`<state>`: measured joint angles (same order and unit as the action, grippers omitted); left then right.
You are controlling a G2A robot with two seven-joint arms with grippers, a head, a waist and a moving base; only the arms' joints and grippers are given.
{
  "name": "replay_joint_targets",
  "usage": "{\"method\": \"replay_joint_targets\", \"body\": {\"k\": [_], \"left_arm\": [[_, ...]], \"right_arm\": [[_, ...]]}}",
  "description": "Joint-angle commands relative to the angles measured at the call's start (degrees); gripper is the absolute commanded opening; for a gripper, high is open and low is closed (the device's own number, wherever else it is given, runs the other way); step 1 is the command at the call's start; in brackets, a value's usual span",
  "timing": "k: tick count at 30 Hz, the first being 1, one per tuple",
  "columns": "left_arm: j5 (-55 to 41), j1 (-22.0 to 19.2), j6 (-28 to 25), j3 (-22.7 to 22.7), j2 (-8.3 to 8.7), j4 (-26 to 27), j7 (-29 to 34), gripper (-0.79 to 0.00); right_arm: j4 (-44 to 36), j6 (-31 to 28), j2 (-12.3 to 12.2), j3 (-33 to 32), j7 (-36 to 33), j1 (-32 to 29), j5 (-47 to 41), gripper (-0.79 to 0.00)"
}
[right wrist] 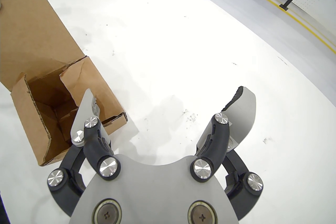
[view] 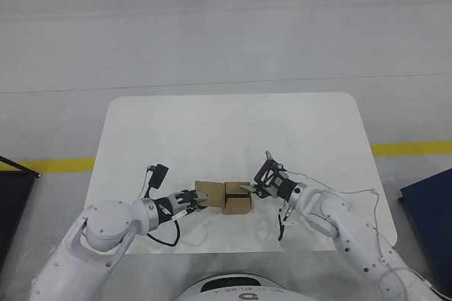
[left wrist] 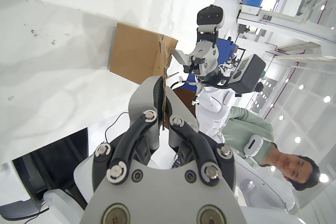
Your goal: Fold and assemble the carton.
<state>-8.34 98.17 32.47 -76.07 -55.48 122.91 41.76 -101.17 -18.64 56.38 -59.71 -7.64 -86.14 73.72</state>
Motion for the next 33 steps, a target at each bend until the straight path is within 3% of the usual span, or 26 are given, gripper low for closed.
{"method": "replay_joint_targets", "body": {"k": [1,2,3,4,5,17,26,28,33], "left_arm": [[0.11,0.03,-0.02,0.01,0.04,0.06,-0.07,-0.785],[0.18,0.05,-0.11,0.02,0.07,0.11,-0.11,-0.785],[0.43,0.05,-0.27,0.04,0.11,0.21,-0.1,-0.702],[1.12,0.04,-0.42,0.03,0.18,0.34,-0.19,-0.514],[2.0,0.06,-0.45,0.05,0.26,0.57,-0.23,0.0],[9.41,3.82,-6.17,-4.5,1.25,5.4,-2.76,0.0],[36.94,11.33,-9.29,-10.21,3.1,9.35,-4.91,0.0],[46.23,12.57,-8.95,-9.59,3.51,9.24,-4.53,0.0],[54.37,12.03,-12.29,-6.0,3.7,7.29,-2.09,0.0]], "right_arm": [[0.04,0.44,0.09,-0.05,0.25,-0.09,-0.01,0.0],[-0.04,0.72,0.13,-0.17,0.51,-0.13,0.02,0.0],[-0.25,0.89,0.15,-0.37,0.91,-0.26,-0.04,0.0],[-0.42,1.06,0.14,-0.65,1.22,-0.46,0.0,0.0],[-0.68,1.25,0.13,-1.02,1.63,-0.71,-0.16,0.0],[-3.29,3.88,-0.81,-9.99,9.63,-8.49,-3.16,0.0],[-1.88,3.28,-1.0,-13.55,15.54,-13.18,-3.83,0.0],[-1.18,3.11,-0.91,-13.38,16.39,-13.49,-3.43,0.0],[-0.3,2.75,-0.58,-12.17,17.37,-13.55,-2.45,0.0]]}}
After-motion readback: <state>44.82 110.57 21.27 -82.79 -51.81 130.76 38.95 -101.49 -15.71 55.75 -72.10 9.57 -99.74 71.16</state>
